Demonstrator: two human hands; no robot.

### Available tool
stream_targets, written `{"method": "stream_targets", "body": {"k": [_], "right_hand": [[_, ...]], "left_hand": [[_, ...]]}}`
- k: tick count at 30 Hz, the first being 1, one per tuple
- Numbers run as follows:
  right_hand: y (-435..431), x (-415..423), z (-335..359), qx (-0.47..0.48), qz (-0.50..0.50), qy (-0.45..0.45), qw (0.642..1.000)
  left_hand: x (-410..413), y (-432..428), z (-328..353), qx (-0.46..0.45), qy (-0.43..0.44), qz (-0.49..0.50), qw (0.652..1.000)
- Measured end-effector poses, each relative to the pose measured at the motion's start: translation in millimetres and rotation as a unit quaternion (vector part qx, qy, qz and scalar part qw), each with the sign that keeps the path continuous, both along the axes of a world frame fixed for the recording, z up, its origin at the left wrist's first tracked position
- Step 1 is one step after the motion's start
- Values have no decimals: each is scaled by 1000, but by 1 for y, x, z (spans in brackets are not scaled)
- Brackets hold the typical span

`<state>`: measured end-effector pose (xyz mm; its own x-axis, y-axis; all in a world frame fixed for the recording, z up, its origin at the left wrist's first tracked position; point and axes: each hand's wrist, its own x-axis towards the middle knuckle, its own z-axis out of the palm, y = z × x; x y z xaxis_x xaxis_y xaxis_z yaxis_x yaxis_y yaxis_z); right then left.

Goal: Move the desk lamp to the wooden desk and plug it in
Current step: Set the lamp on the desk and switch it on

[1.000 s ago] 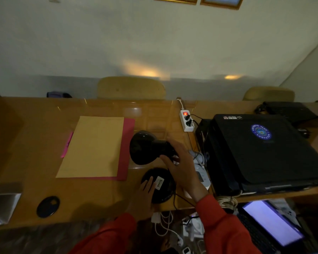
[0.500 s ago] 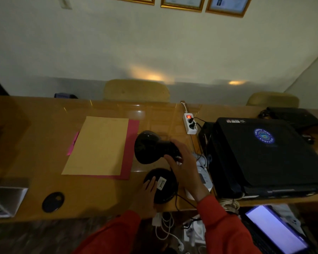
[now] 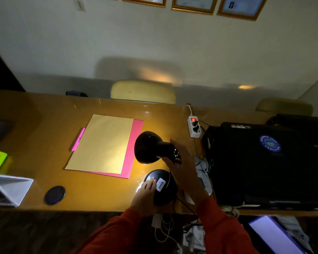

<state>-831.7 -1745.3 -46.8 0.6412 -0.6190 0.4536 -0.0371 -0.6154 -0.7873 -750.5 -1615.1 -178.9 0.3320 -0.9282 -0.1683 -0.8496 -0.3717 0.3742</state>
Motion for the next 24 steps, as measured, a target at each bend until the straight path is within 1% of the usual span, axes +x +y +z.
{"method": "stream_targets", "body": {"k": [1,4,7,9,10,12,20,24], "right_hand": [[-2,-1,-3,4,3,8,1000],[-8,-7,-13,59,-7,37,998],[-16,-20,-27,74,34,114,990],[-21,-32,-36,33,63,174,982],[-24,-36,-41,4,70,191,979],[-26,-44,-48,-24,88,202,975],[-27,-58,-69,0,109,306,946],[-28,-58,-76,3,126,318,940]], "left_hand": [[-1,-1,1,1,6,4,1000],[-5,-3,3,-2,16,16,1000],[-9,-5,1,2,14,33,999],[-12,-5,-1,-1,10,40,999],[-13,-5,-2,-5,9,42,999],[-15,-3,-3,-13,14,51,999],[-19,-6,2,-23,10,81,996],[-18,-9,5,-11,16,85,996]]}}
